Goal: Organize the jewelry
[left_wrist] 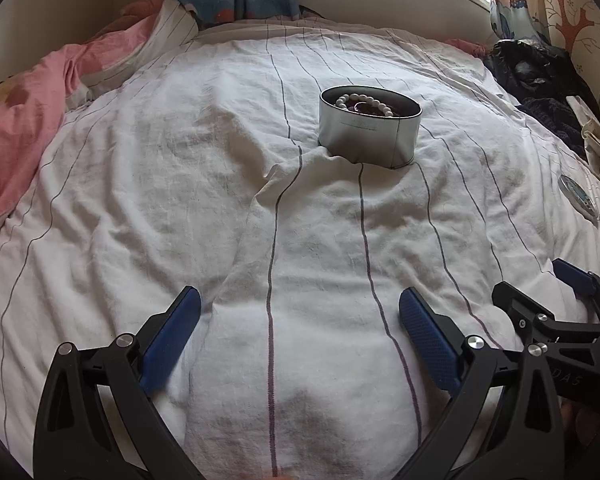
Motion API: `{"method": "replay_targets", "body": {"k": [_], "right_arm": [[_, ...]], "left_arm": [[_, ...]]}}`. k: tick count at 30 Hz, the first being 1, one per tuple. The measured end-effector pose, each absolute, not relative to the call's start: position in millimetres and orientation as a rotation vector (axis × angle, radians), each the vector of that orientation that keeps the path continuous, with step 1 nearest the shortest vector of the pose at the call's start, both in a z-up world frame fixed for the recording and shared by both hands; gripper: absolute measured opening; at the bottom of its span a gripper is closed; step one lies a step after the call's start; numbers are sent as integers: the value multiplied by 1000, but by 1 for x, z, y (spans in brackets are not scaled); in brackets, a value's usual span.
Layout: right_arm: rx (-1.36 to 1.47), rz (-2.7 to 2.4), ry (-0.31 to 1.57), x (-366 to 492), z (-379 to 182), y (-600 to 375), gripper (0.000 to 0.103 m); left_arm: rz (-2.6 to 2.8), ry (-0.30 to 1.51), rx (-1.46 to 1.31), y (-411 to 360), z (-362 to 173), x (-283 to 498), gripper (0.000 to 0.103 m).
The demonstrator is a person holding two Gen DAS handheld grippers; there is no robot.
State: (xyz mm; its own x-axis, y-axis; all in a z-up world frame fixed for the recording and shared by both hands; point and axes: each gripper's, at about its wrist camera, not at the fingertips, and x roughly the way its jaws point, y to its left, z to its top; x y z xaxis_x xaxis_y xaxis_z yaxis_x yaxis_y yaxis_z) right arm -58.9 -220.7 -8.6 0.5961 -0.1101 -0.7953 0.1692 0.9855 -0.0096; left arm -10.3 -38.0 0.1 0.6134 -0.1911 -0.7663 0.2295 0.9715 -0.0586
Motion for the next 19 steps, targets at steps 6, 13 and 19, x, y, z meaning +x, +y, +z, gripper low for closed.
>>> {"method": "replay_targets", "body": {"k": [6,13,19], "right_arm": [[69,-162,916,-58,-8,-221,96],[67,-164,916,-58,-8,-220,96],[68,-163,916,-59,-8,-220,96]], "left_arm": [[-239,855,70,-41,0,-14,96],[-220,864,103,-46,-2,-14,96],[-211,866,116,-47,-3,-14,96]]}}
